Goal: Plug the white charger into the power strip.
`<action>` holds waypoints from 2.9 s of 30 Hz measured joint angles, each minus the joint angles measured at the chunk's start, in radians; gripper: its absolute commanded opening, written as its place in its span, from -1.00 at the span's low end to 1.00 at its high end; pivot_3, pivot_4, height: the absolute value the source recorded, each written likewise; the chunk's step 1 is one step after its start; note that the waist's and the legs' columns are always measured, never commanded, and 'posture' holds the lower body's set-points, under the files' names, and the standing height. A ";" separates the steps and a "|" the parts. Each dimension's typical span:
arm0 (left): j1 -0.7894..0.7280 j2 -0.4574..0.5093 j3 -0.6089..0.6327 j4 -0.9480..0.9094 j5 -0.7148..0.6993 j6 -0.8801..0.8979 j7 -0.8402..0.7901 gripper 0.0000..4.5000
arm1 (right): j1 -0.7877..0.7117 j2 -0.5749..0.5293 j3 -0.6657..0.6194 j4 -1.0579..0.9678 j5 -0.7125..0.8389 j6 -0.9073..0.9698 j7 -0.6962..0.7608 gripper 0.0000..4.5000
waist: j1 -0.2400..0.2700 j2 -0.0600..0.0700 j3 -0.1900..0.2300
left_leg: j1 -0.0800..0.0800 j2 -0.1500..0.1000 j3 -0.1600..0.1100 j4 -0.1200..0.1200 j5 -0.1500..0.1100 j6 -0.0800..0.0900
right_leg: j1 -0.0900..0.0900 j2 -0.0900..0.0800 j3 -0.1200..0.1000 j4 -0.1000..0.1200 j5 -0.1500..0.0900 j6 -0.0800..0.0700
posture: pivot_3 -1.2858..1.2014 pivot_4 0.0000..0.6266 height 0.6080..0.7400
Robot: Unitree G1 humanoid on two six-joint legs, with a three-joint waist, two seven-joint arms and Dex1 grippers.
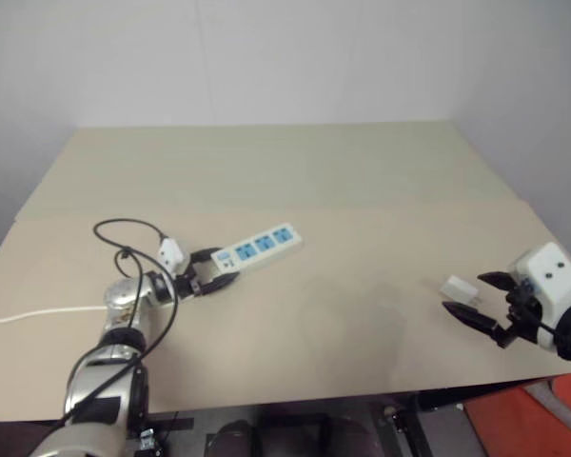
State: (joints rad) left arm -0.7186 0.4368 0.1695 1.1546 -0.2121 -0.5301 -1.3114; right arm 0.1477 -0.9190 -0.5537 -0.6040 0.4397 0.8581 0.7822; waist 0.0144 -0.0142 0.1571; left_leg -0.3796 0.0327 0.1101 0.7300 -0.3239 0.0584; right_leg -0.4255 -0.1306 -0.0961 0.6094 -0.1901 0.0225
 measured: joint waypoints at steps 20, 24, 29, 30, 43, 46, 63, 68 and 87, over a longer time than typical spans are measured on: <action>0.040 0.003 -0.006 -0.082 -0.017 0.012 -0.110 0.44 | -0.046 -0.006 0.045 -0.001 0.122 -0.026 0.008 1.00 | -0.003 -0.001 0.001 | 0.000 0.000 0.000 0.001 0.000 0.000 | 0.000 0.000 0.000 0.000 0.000 0.000 | 0.03 -0.52 1.00; 0.047 0.012 -0.007 -0.089 -0.022 0.010 -0.115 0.44 | -0.184 -0.208 0.117 0.146 0.113 0.171 -0.023 1.00 | -0.008 -0.001 0.001 | 0.000 0.001 0.000 0.000 -0.001 0.002 | -0.001 -0.002 0.000 0.000 0.001 0.000 | 0.03 -0.52 1.00; 0.051 0.027 -0.022 -0.109 -0.026 0.011 -0.168 0.44 | -0.456 -0.404 0.348 0.272 0.100 0.224 0.068 1.00 | -0.016 -0.001 0.001 | -0.003 0.002 0.000 0.000 -0.001 0.001 | -0.004 -0.001 0.000 0.000 0.001 0.000 | 0.03 -0.52 1.00; 0.050 0.030 -0.031 -0.116 -0.026 0.011 -0.184 0.44 | -0.529 -0.413 0.433 0.303 0.071 0.210 0.102 1.00 | -0.019 -0.001 0.001 | -0.004 0.001 0.000 0.000 -0.001 0.001 | -0.004 -0.001 0.000 -0.001 0.001 0.000 | 0.03 -0.52 1.00; 0.070 0.038 -0.112 -0.216 -0.062 0.012 -0.282 0.44 | -1.084 -0.179 1.135 0.831 -0.402 0.003 0.477 1.00 | -0.024 -0.001 0.001 | -0.018 -0.002 0.004 0.002 0.003 -0.005 | -0.015 -0.002 -0.002 0.001 0.003 0.004 | 0.03 -0.52 1.00; 0.101 0.045 -0.143 -0.270 -0.093 0.026 -0.284 0.44 | -1.137 -0.138 1.168 0.942 -0.468 -0.026 0.527 1.00 | -0.023 -0.001 0.001 | -0.019 -0.001 0.006 0.003 0.003 -0.006 | -0.016 -0.002 -0.003 0.000 0.003 0.004 | 0.03 -0.52 1.00; 0.138 0.060 -0.184 -0.337 -0.127 0.052 -0.286 0.44 | -1.165 -0.066 1.170 1.120 -0.640 -0.109 0.635 1.00 | -0.028 0.000 0.001 | -0.019 -0.001 0.009 0.004 0.006 -0.010 | -0.015 -0.001 -0.004 0.003 0.003 0.004 | 0.03 -0.52 1.00; 0.138 0.059 -0.184 -0.337 -0.126 0.052 -0.286 0.44 | -1.165 -0.038 1.167 1.157 -0.660 -0.108 0.634 1.00 | -0.027 0.000 0.001 | -0.019 -0.001 0.009 0.004 0.006 -0.010 | -0.015 -0.001 -0.004 0.003 0.003 0.004 | 0.03 -0.52 1.00; 0.149 0.060 -0.181 -0.353 -0.122 0.052 -0.272 0.44 | -1.174 0.021 1.129 1.295 -0.704 -0.092 0.589 -0.51 | -0.028 0.000 0.000 | -0.019 -0.001 0.009 0.005 0.007 -0.011 | -0.015 -0.001 -0.004 0.003 0.003 0.004 | 0.03 -0.52 1.00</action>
State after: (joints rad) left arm -0.5696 0.4967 -0.0111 0.8020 -0.3339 -0.4782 -1.5837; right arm -1.0266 -0.8982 0.5751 0.6908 -0.2642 0.7660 1.3709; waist -0.0140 -0.0141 0.1576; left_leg -0.3982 0.0317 0.1192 0.7350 -0.3173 0.0475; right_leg -0.4403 -0.1320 -0.1005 0.6126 -0.1873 0.0261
